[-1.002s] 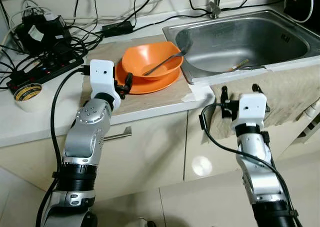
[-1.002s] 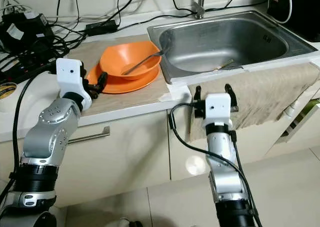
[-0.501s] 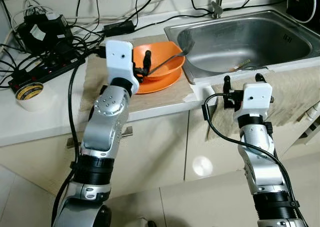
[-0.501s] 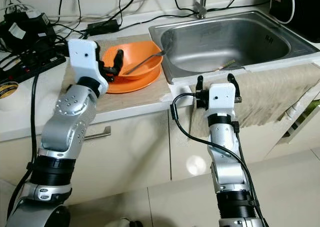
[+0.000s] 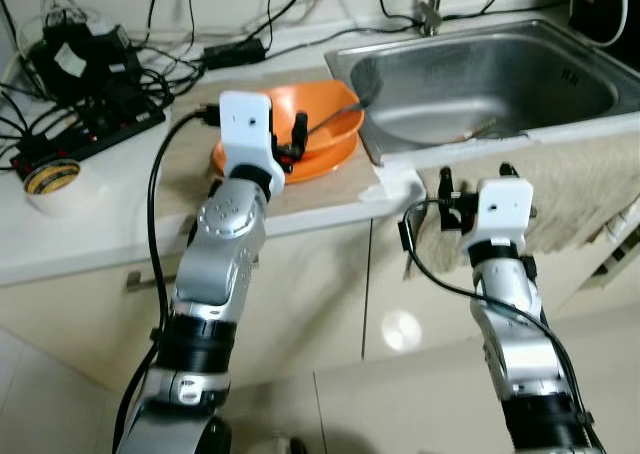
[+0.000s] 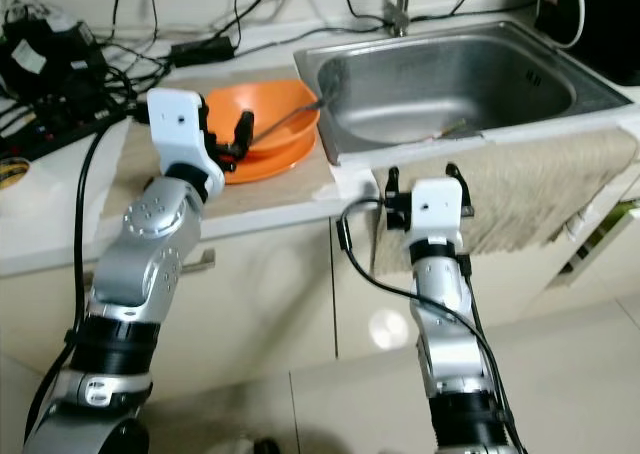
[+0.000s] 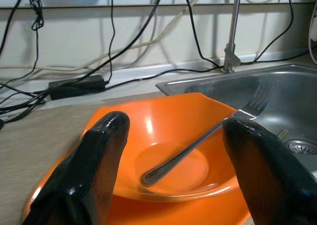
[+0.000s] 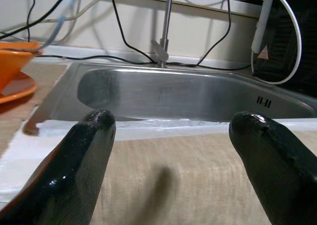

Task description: Kitchen organization

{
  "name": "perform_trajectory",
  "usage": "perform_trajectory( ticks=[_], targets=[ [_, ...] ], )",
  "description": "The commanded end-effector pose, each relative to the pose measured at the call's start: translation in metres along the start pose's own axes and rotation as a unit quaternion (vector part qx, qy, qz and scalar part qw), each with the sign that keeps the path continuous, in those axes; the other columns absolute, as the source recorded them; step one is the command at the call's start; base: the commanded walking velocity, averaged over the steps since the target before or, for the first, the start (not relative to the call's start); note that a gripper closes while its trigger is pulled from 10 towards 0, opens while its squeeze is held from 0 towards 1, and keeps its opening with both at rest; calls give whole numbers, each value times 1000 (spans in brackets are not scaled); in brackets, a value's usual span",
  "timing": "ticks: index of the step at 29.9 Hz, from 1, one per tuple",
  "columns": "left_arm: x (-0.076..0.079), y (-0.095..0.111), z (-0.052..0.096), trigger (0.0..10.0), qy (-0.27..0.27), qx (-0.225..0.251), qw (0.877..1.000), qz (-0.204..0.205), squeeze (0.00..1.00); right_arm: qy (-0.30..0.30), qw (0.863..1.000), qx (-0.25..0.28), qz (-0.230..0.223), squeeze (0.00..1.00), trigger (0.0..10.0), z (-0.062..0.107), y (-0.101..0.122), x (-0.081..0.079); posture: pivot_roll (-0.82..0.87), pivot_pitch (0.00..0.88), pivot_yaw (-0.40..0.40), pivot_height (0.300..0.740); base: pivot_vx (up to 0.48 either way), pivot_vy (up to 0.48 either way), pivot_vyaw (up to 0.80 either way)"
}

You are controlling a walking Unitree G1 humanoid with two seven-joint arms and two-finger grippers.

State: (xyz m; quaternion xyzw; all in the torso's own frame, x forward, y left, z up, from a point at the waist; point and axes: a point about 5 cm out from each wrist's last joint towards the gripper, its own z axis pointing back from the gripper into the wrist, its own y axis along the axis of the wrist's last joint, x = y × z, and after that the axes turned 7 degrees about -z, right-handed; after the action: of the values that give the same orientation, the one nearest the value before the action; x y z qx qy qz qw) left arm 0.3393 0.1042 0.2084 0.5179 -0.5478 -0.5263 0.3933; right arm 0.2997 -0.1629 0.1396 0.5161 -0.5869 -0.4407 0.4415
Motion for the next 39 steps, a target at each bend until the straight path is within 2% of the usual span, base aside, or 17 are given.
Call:
perform_trajectory(
  ticks=[1,12,25,32,39],
  targets=[
    [-3,-2,1,10000,6,-5,1000,-9,0,5,1000,-7,-2,0,10000,1,-2,-3,-55,0,94,736,0,0,0],
    [-6,-4,1,10000,13,-7,1000,2,0,13,1000,-14,-6,0,10000,3,-5,-9,-53,0,96,736,0,0,0],
    [-6,-3,3,10000,27,-7,1000,11,0,27,999,-26,-7,0,10000,5,-9,-14,-47,0,91,736,0,-454,0],
    [-5,-6,1,10000,30,-27,999,5,0,34,999,-26,-3,0,10000,6,-9,-16,-44,0,88,736,79,-424,0],
    [-4,-7,1,10000,28,-27,999,-1,0,32,999,-28,-5,0,10000,6,-10,-17,-41,0,91,740,96,-96,486]
  ],
)
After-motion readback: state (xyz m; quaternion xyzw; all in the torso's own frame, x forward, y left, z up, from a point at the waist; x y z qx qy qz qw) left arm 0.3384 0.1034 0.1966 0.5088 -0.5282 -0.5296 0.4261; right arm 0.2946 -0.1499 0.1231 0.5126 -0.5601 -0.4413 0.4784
